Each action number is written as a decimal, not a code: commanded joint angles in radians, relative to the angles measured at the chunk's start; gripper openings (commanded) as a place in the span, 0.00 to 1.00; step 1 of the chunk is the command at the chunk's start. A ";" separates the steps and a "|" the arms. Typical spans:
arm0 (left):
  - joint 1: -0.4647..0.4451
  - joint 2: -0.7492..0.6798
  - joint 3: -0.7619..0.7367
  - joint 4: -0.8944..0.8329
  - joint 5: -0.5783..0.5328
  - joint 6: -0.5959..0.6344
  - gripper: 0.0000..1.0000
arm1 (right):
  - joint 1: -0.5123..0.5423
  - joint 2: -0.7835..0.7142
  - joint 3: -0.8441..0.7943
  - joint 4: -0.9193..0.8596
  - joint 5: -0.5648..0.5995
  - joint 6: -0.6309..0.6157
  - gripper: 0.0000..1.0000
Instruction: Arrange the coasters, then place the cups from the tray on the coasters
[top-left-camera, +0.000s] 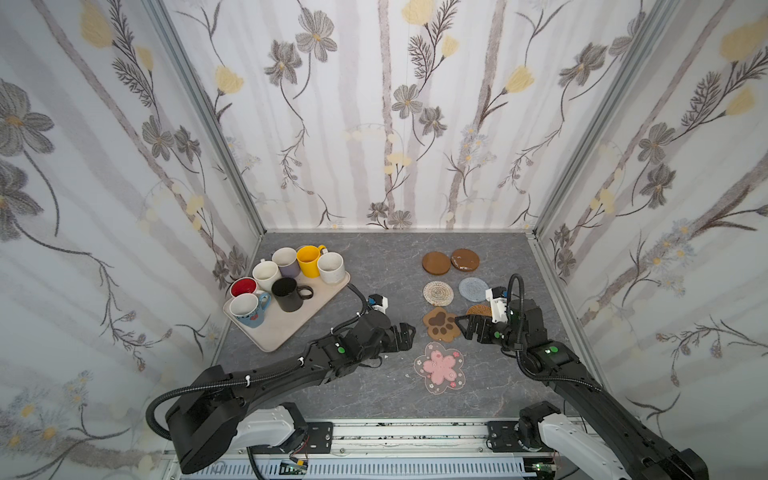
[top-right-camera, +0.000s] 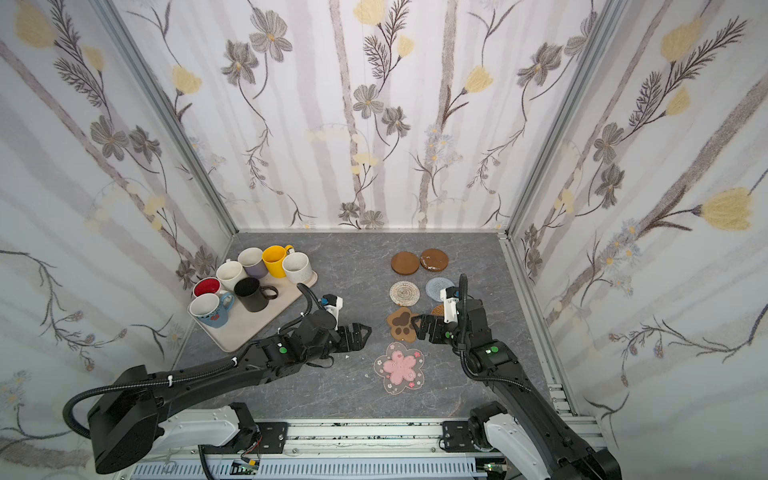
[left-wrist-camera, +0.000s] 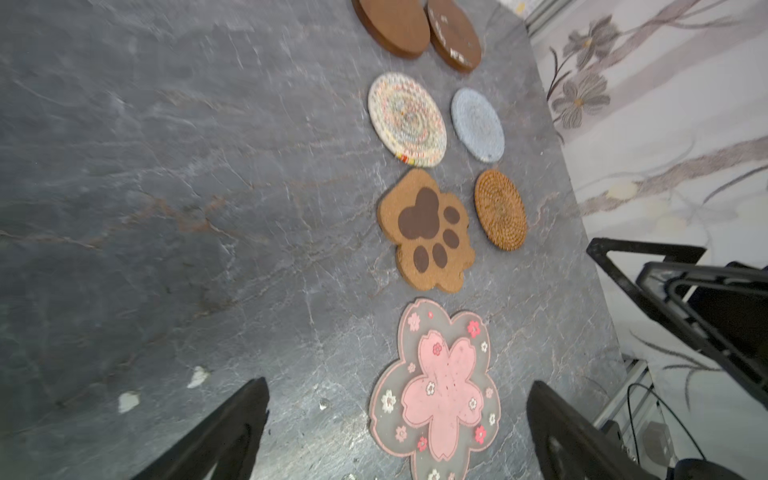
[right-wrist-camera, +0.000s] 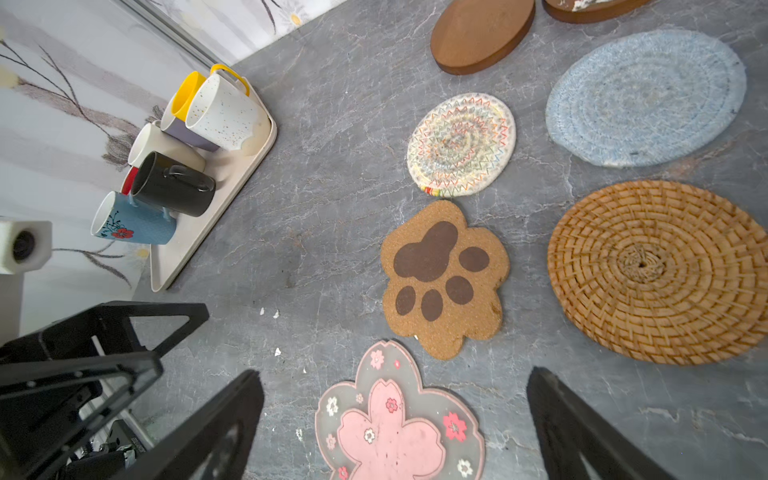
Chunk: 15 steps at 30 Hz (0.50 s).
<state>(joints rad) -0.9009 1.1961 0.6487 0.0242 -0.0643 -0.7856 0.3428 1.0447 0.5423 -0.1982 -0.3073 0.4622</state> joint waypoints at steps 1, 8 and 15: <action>0.042 -0.069 0.002 -0.059 -0.101 0.019 1.00 | 0.023 0.038 0.048 0.066 0.014 -0.020 1.00; 0.218 -0.185 0.007 -0.127 -0.116 0.033 0.93 | 0.096 0.236 0.231 0.117 0.004 -0.034 0.95; 0.336 -0.242 0.048 -0.221 -0.137 0.085 0.74 | 0.183 0.543 0.513 0.138 0.014 -0.025 0.85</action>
<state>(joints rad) -0.5983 0.9607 0.6819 -0.1402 -0.1726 -0.7319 0.5114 1.5223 0.9924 -0.1123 -0.2993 0.4335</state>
